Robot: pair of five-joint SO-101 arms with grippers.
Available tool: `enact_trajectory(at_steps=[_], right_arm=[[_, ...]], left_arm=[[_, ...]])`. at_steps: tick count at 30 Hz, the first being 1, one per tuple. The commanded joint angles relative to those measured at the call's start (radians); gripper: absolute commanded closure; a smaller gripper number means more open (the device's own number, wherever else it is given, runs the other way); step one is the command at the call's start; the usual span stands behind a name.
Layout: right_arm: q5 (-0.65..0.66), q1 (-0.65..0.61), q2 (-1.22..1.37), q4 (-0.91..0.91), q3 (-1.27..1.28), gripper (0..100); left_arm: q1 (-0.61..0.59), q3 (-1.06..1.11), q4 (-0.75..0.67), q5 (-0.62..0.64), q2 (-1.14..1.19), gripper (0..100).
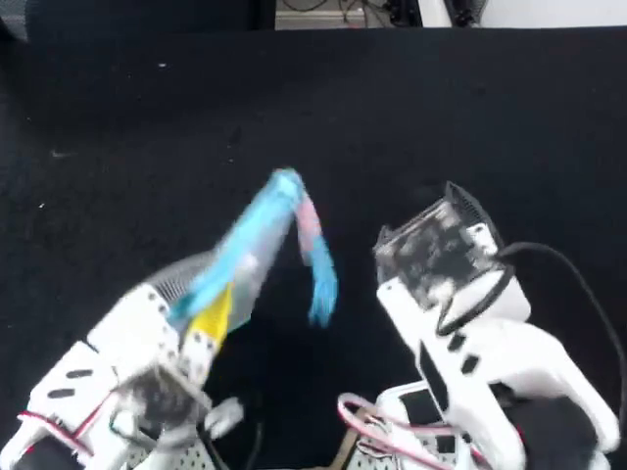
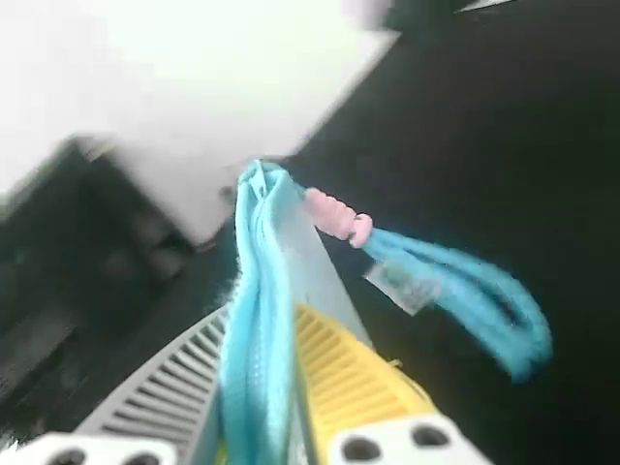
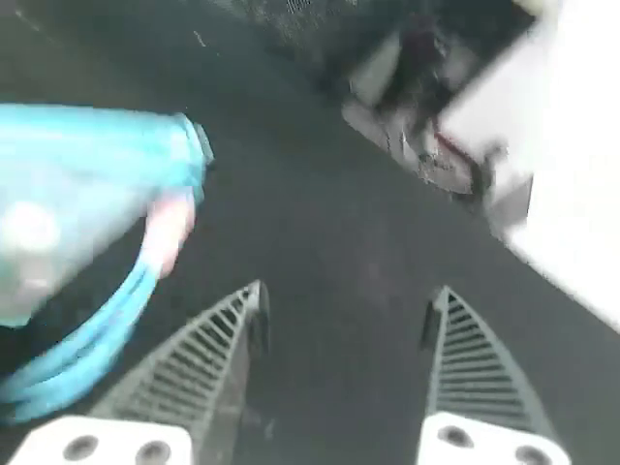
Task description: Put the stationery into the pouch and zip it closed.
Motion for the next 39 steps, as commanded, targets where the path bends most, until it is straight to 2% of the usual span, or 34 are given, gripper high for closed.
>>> enact_trajectory(at_steps=[1,3,6,12,17,20,23,27,29,35,39], right_arm=[[-0.035,0.097,0.004,-0.130,0.163,88.1],[-0.049,0.120,-0.010,-0.222,0.292,99.5],[-0.086,0.130,-0.038,-0.331,0.460,96.5],[-0.089,0.129,-0.081,-0.434,0.690,98.7],[-0.161,0.124,-0.128,-0.500,0.837,98.7],[-0.209,0.123,-0.168,-0.514,0.889,98.7],[-0.218,0.123,-0.209,-0.512,0.932,98.7],[-0.241,0.123,-0.263,-0.551,1.015,98.7],[-0.244,0.123,-0.294,-0.580,1.056,98.7],[-0.245,0.123,-0.386,-0.591,1.115,98.7],[-0.245,0.123,-0.432,-0.591,1.142,98.7]], left_arm=[[-0.240,0.013,-0.212,0.003,0.014,97],[-0.328,0.039,-0.365,0.003,0.015,97],[-0.403,0.097,-0.595,0.003,0.017,97],[-0.409,0.282,-0.948,-0.002,0.018,97],[-0.387,0.498,-1.096,-0.002,0.018,97],[-0.351,0.564,-1.112,-0.002,0.018,97],[-0.305,0.545,-1.068,0.002,0.018,97],[-0.228,0.407,-0.838,0.003,0.026,97],[-0.205,0.331,-0.776,0.003,0.071,97],[-0.255,0.111,-0.776,0.003,0.396,97],[-0.308,-0.059,-0.847,0.002,0.675,97]])
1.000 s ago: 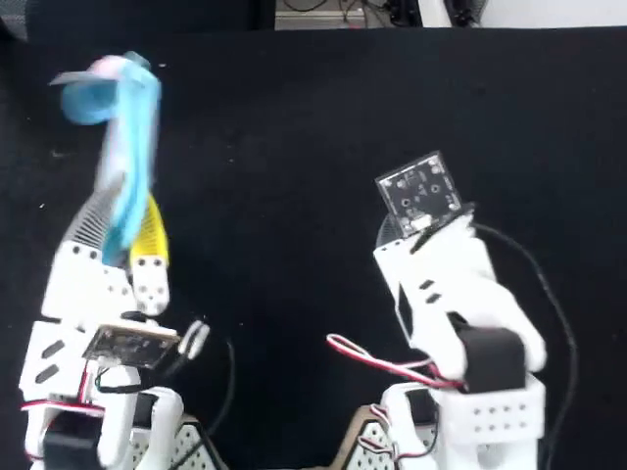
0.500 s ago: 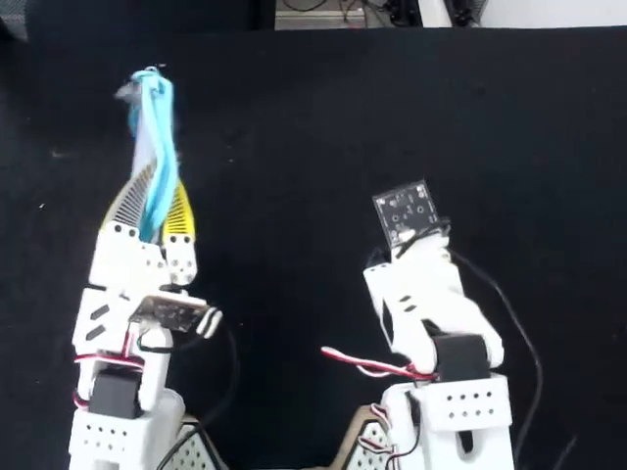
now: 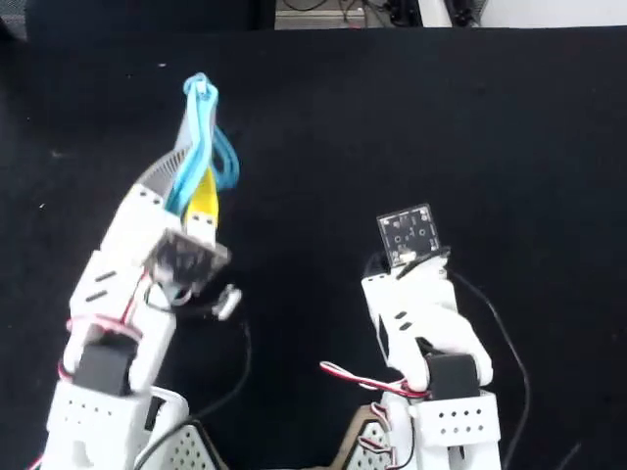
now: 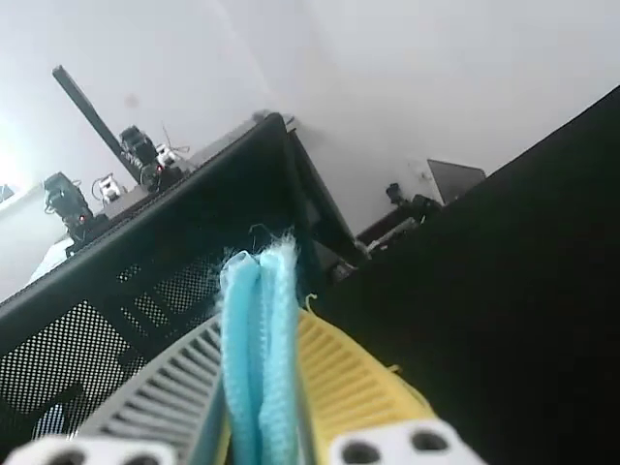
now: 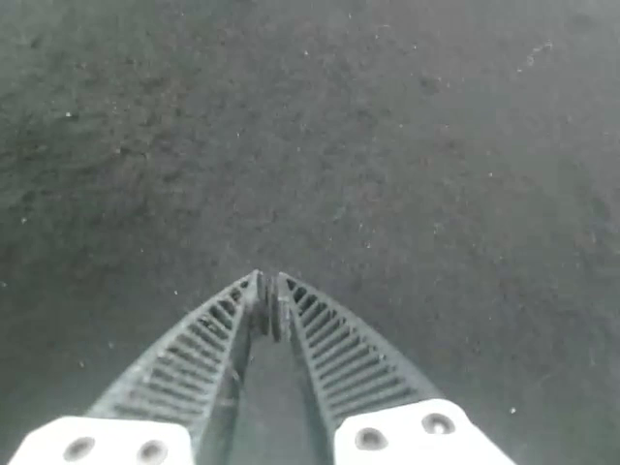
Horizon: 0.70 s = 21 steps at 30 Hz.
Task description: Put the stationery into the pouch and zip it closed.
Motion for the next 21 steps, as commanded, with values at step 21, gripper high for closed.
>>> enact_trajectory(at_steps=[21], right_arm=[[-0.005,0.005,-0.058,-0.023,0.027,98.7]], left_arm=[[0.005,-0.627,0.000,0.000,0.855,97]])
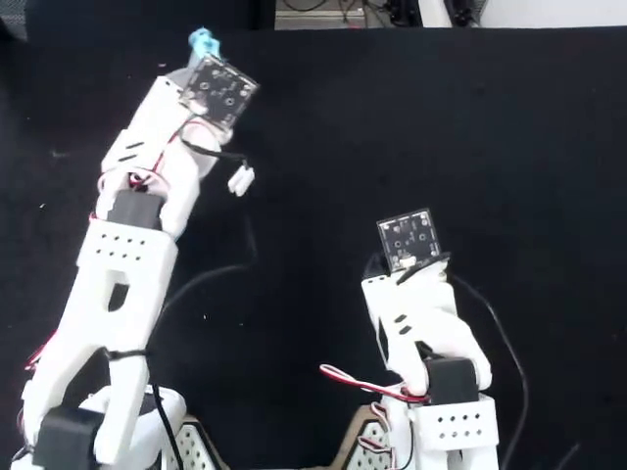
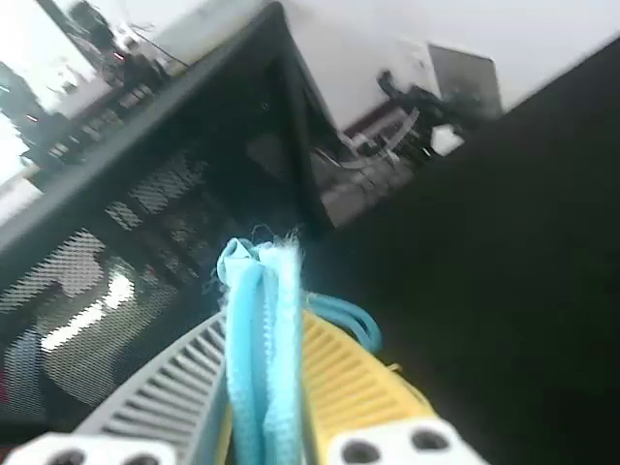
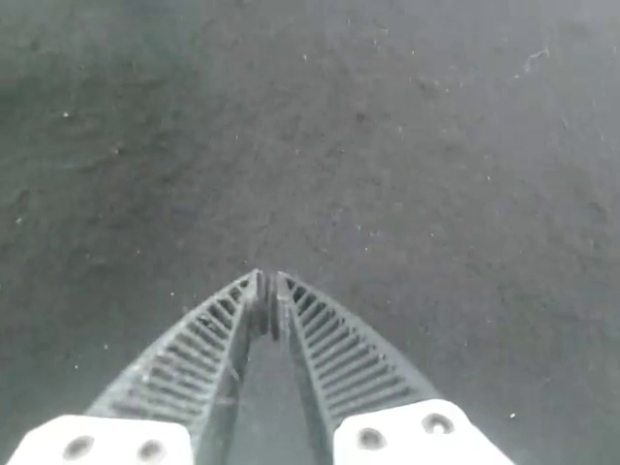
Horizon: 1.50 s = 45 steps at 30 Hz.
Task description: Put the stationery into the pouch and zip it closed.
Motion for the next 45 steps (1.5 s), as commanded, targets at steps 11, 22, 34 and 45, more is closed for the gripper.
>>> enact_trajectory(at_steps=[11,22,34,45], right_arm=[[-0.005,0.008,-0.010,-0.023,-0.007,98.7],[-0.005,0.011,-0.010,-0.021,-0.008,98.7],[-0.005,0.008,-0.010,-0.021,-0.007,98.7],[-0.005,0.008,-0.010,-0.021,-0.005,98.7]], left_arm=[[0.231,0.079,0.081,0.310,-0.005,97],[0.231,0.097,0.081,0.465,-0.014,82],[0.232,0.024,0.158,0.466,-0.005,81],[0.145,-0.168,0.445,0.466,-0.015,75]])
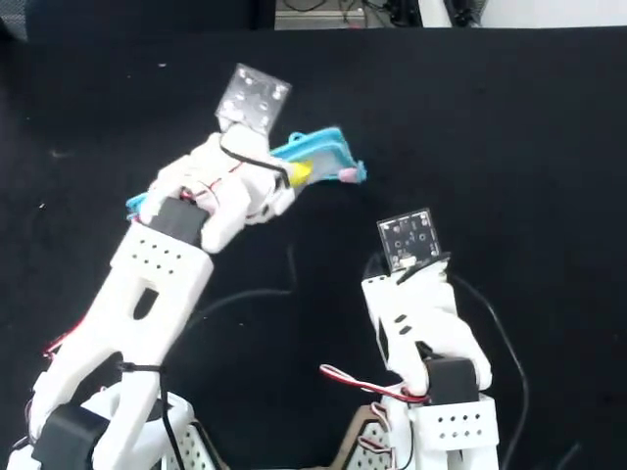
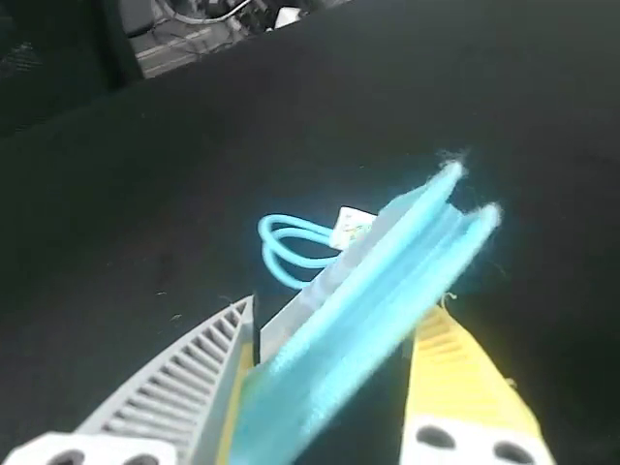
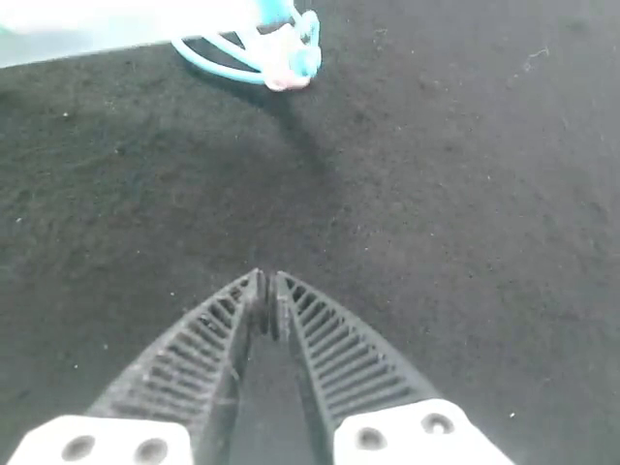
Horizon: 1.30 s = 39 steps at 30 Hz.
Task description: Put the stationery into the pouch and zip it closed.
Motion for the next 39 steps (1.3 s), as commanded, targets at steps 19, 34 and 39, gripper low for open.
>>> enact_trajectory(at_steps=[19,34,39], right_arm=[[-0.005,0.002,-0.010,-0.028,-0.005,98.7],[-0.009,-0.084,-0.010,0.049,0.120,98.7],[-0.064,-0.143,-0.010,0.046,0.147,98.7]], left_arm=[[-0.236,-0.027,0.365,0.008,-0.249,94],[-0.621,0.989,0.341,-0.292,-1.171,96],[-0.693,1.194,0.364,-0.287,-1.361,96]])
